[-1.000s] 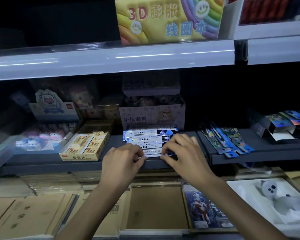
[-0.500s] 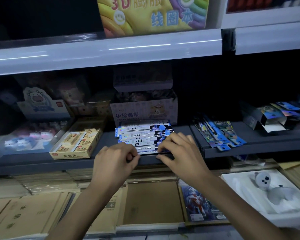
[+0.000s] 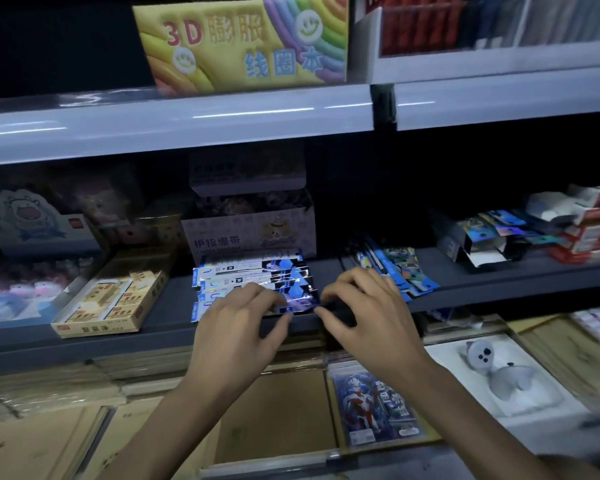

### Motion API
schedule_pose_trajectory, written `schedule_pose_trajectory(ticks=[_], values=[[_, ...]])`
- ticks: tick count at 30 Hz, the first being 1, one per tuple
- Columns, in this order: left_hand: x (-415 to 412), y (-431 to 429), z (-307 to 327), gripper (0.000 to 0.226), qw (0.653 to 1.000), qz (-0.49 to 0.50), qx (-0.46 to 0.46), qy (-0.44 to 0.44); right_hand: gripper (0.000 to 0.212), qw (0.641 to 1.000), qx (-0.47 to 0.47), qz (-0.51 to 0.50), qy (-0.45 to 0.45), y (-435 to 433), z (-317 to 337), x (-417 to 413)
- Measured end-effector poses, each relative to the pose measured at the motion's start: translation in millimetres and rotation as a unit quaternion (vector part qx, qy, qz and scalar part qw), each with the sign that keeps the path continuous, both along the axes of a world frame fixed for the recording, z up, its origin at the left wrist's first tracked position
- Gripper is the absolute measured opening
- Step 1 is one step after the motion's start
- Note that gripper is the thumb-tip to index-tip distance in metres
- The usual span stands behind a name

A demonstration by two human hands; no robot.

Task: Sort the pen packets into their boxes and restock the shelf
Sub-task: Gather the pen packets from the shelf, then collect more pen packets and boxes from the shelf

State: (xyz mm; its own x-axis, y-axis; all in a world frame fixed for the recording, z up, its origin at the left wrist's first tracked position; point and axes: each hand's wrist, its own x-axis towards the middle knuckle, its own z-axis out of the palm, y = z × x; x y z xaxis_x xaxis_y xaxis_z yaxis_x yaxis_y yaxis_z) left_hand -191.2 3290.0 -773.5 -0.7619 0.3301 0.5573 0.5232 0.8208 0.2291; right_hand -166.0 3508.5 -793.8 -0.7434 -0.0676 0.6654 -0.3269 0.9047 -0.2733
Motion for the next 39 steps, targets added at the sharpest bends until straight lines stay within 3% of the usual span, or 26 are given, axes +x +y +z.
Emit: schedule_pose_trajectory(ticks=[4,10,16,18,21,24,26,33,39], values=[[6,48,14,0.02,0.999,-0.045,-0.004,0.001,0.009,0.996,-0.055,-0.055,0.035,34,5,10],[10,125,26,0.024,0.997,-0.077,0.007,-0.02,0.009,0.982,-0.133,-0.114,0.076,86,8,24],[9,193,28,0.019,0.991,-0.094,0.062,-0.072,0.007,0.945,-0.251,-0.181,0.104,137,18,38],[4,214,28,0.015,0.977,-0.114,0.129,-0.128,0.006,0.926,-0.29,-0.204,0.132,152,26,44],[-7,249,30,0.011,0.928,-0.14,0.275,-0.207,0.006,0.89,-0.356,-0.234,0.163,174,40,45],[-17,280,33,0.009,0.894,-0.117,0.356,-0.246,0.006,0.858,-0.434,-0.234,0.144,196,52,41],[-22,296,32,0.015,0.868,-0.107,0.402,-0.271,0.009,0.855,-0.452,-0.23,0.105,210,54,35],[-28,322,37,0.021,0.845,-0.086,0.436,-0.298,0.034,0.85,-0.498,-0.17,0.015,238,52,7],[-33,332,36,0.014,0.818,-0.084,0.462,-0.332,0.015,0.839,-0.526,-0.139,0.015,238,46,-3]])
